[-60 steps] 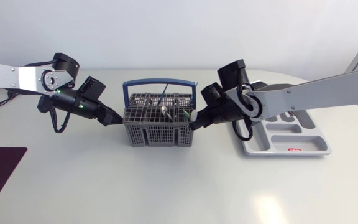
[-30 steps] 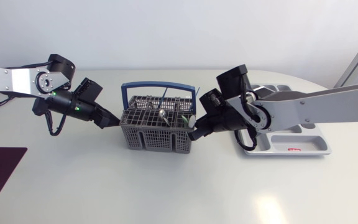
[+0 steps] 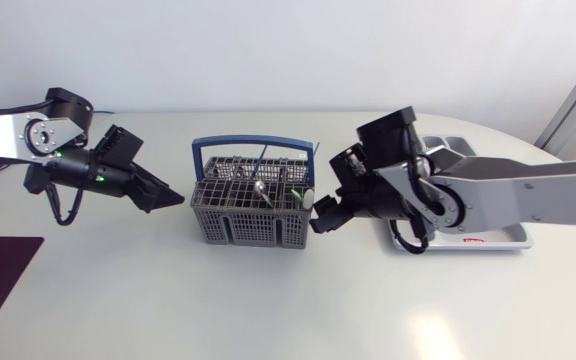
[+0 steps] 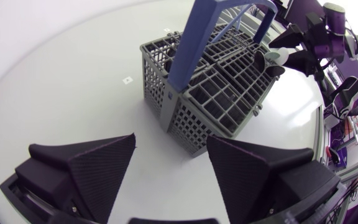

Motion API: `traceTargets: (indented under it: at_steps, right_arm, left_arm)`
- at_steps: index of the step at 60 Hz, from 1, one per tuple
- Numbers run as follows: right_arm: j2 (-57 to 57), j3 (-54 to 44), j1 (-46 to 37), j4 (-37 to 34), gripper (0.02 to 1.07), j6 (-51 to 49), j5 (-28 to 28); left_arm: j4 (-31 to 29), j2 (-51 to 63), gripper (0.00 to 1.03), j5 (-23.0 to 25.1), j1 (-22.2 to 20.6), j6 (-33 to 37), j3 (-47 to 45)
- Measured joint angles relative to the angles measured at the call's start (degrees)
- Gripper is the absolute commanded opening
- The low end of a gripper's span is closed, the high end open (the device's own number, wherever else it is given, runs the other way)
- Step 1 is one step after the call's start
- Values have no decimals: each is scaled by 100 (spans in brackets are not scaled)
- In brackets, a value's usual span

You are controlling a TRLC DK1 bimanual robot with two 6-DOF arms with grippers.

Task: Unload the cutlery basket into the drawer organizer.

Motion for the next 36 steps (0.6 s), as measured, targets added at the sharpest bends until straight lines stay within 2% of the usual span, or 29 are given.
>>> traceTargets:
  at_steps: [10,17,21,28,36]
  right_arm:
    - [-837,-358,-177,-22,102,-188,11]
    - [-1145,-535,-267,-57,102,-323,-122]
    - [-1231,-610,-262,-186,102,-417,-273]
    - [-1263,-684,-212,-398,102,-570,-337]
    - [-1294,-684,-170,-678,102,-732,-358]
  left_arm:
    - [35,-914,98,-2,428,542,-286]
    - [240,-1801,98,20,409,1038,-522]
    - [273,-2243,98,17,201,1349,-662]
    - [282,-2732,98,-17,-485,1825,-809]
    - [284,-2802,98,-457,-1346,2400,-844]
